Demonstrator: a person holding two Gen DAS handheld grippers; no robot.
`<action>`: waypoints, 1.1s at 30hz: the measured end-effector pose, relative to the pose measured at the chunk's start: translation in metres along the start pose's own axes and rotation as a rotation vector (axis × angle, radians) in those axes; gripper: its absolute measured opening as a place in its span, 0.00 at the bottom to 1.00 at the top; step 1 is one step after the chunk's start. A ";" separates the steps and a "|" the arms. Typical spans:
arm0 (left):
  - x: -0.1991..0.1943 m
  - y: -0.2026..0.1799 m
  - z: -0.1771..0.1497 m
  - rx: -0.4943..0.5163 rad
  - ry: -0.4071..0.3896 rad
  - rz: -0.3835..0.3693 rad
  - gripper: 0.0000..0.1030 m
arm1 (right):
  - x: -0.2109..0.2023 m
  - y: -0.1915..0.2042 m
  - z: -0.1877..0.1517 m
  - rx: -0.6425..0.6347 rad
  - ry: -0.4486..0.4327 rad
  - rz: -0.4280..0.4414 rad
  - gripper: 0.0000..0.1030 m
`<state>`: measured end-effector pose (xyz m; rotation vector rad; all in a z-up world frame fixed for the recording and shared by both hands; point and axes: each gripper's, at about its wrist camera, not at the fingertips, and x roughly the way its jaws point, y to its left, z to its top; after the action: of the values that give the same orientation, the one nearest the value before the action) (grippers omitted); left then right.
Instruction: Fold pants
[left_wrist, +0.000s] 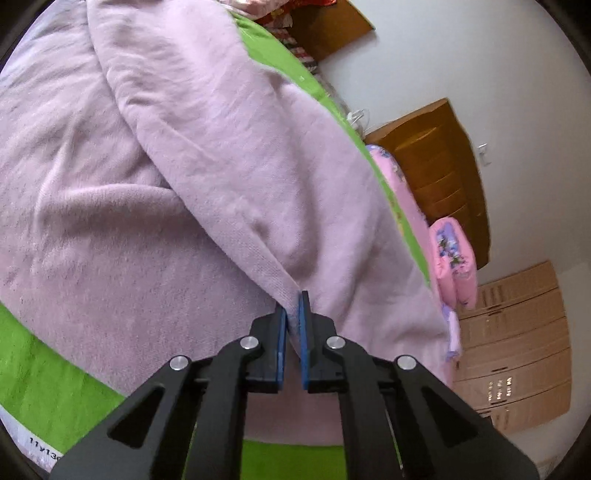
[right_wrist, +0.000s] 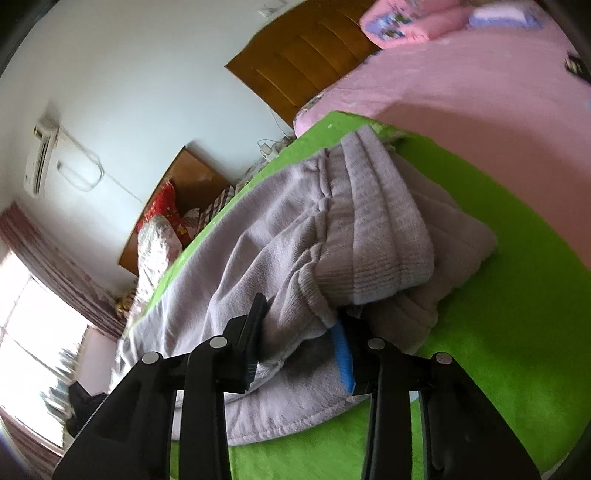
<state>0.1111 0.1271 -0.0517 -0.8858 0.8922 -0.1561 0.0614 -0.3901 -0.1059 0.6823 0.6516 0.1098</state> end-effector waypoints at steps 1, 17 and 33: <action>-0.007 -0.004 0.001 0.026 -0.022 -0.017 0.05 | -0.001 0.007 0.004 -0.042 -0.003 -0.007 0.28; -0.019 -0.007 -0.048 0.248 0.003 0.053 0.09 | -0.015 -0.044 0.011 -0.035 0.076 0.044 0.23; -0.017 -0.006 -0.048 0.273 -0.030 0.075 0.15 | -0.019 -0.035 -0.003 -0.018 0.043 -0.005 0.30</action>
<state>0.0663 0.1021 -0.0513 -0.5981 0.8512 -0.1938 0.0406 -0.4217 -0.1194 0.6625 0.6927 0.1253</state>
